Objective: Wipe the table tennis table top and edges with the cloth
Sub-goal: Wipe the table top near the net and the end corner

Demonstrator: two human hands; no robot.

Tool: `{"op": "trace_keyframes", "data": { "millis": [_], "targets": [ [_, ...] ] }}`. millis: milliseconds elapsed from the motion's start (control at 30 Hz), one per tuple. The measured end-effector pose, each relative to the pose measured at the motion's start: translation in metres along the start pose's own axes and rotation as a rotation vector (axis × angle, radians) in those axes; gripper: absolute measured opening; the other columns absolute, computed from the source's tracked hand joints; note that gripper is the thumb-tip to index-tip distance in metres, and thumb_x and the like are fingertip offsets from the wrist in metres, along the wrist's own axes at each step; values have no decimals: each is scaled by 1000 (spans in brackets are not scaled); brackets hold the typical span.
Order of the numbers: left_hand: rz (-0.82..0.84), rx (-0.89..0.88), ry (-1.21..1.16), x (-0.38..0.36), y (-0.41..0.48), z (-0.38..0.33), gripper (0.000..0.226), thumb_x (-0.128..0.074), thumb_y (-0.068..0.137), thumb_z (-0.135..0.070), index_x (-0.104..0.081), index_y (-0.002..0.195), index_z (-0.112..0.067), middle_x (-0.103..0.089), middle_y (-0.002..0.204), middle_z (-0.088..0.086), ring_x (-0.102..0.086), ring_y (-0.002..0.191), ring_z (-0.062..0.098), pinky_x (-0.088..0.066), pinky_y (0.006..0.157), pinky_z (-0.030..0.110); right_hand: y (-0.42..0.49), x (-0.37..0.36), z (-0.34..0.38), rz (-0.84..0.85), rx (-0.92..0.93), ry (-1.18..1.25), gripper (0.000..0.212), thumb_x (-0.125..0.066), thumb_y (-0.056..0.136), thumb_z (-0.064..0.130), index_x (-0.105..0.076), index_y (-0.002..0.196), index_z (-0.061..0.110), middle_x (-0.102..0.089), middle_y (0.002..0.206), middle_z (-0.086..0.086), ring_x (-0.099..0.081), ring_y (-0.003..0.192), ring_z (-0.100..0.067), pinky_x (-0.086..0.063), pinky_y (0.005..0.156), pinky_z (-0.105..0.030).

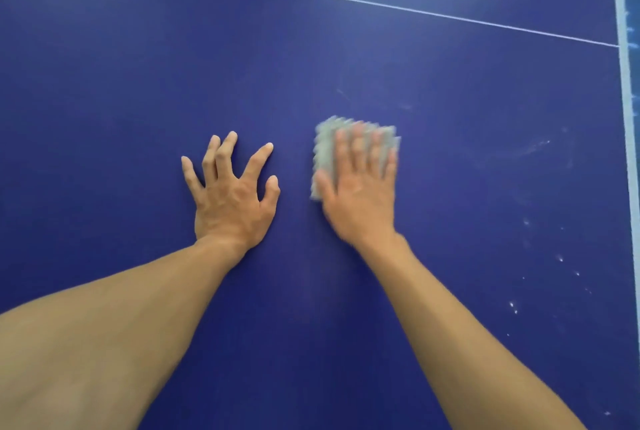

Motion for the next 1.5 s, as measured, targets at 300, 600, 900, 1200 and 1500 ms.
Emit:
{"op": "trace_keyframes", "data": {
  "millis": [300, 600, 900, 1200, 1500],
  "targets": [
    [-8, -22, 9, -2, 3, 0, 59, -30, 99, -58, -37, 155, -40, -20, 164, 11, -14, 157, 34, -6, 122, 70, -9, 14, -89, 48, -266, -50, 75, -17, 102, 58, -4, 168, 23, 1, 176, -6, 4, 162, -33, 4, 129, -57],
    [-19, -32, 18, -1, 4, 1, 58, -33, 98, -56, -41, 153, -39, -23, 163, 14, -18, 156, 35, -8, 121, 72, 112, 17, 15, 5, -81, -41, 71, -27, 107, 53, -5, 168, 23, 2, 175, -10, 6, 161, -38, 4, 127, -62],
    [-27, -46, 25, -1, 6, -1, 58, -36, 97, -54, -42, 152, -38, -26, 162, 16, -20, 155, 38, -8, 120, 73, 113, 33, -75, 14, -164, -92, 73, -19, 100, 52, -10, 168, 27, -5, 176, -6, 0, 161, -34, 1, 128, -57],
    [-39, -52, 61, -1, 7, -2, 57, -37, 97, -53, -40, 152, -38, -27, 162, 17, -23, 154, 39, -11, 120, 73, 257, 40, 26, 12, -85, -67, 71, -21, 104, 56, -5, 168, 28, 2, 176, -6, 7, 161, -37, 10, 126, -60],
    [-15, -49, 49, 0, 8, -4, 57, -37, 97, -53, -46, 151, -39, -26, 163, 15, -24, 154, 38, -13, 119, 74, 211, 42, 8, 133, 459, -80, 74, -30, 92, 50, -19, 165, 39, -9, 175, 6, 2, 162, -22, 7, 129, -49]
  ]
}}
Point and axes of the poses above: each hand's wrist, its own y-axis towards the middle knuckle, its own x-axis out of the back of the hand, z = x × y, the point moved 2 cm from there along y, towards the middle knuckle
